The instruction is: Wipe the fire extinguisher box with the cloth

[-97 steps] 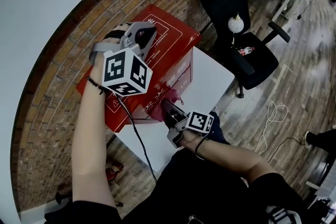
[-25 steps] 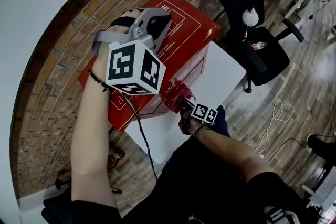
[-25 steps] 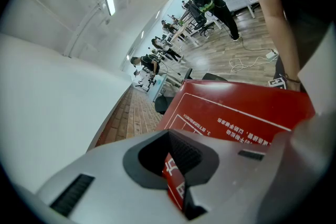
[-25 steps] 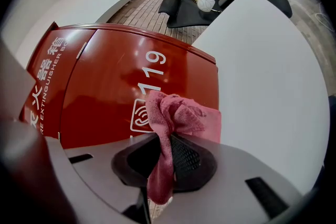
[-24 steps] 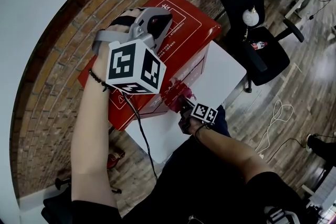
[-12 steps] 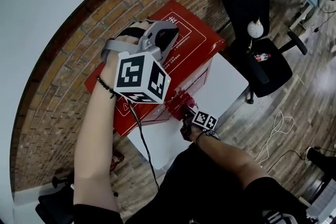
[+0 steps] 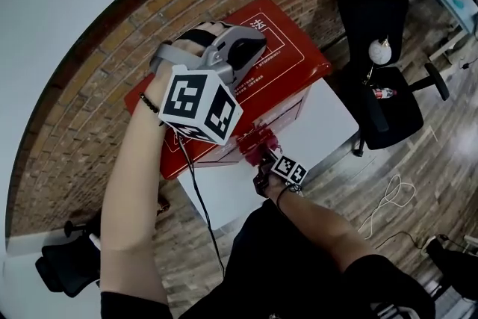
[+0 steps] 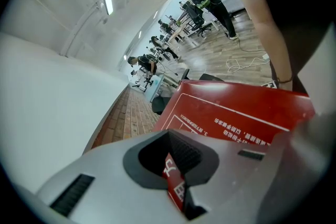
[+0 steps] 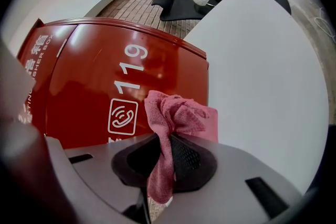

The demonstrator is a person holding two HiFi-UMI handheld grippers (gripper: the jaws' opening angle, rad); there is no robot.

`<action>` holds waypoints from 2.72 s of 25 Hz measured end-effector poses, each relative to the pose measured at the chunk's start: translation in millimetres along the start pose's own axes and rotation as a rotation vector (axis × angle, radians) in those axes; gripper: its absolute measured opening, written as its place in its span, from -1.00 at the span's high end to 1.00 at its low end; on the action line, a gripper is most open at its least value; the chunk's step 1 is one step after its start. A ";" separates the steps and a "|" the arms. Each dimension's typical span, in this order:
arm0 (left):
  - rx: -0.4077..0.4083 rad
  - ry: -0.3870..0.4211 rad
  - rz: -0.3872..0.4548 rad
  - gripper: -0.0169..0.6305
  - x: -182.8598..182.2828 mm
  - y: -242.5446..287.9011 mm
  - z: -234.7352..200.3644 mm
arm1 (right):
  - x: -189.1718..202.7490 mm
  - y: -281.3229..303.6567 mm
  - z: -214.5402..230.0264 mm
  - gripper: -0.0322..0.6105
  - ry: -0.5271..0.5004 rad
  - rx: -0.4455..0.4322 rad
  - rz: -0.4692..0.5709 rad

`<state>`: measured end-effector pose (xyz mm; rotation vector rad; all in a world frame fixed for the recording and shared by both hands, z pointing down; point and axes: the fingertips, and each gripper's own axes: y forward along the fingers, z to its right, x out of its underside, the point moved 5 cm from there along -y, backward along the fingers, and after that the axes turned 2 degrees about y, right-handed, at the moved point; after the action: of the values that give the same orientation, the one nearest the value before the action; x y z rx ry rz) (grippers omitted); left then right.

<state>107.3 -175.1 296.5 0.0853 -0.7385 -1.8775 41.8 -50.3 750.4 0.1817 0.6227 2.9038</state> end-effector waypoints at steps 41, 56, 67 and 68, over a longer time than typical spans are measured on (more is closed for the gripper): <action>0.018 0.008 0.017 0.87 -1.3 -1.4 1.8 | 34.3 27.1 58.9 0.70 0.058 0.107 0.112; 0.018 0.007 0.019 0.87 -1.0 -0.5 2.6 | 95.1 30.4 54.9 0.70 0.115 0.080 0.100; 0.018 0.003 0.019 0.87 -0.7 -0.7 2.4 | 103.7 26.5 45.4 0.70 0.156 0.046 0.108; 0.018 0.003 0.019 0.87 -0.8 -0.8 2.4 | 104.1 25.4 43.2 0.70 0.161 0.034 0.109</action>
<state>106.1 -173.1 297.8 0.0924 -0.7521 -1.8527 -56.9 -36.5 808.8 -0.0158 0.7089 3.0357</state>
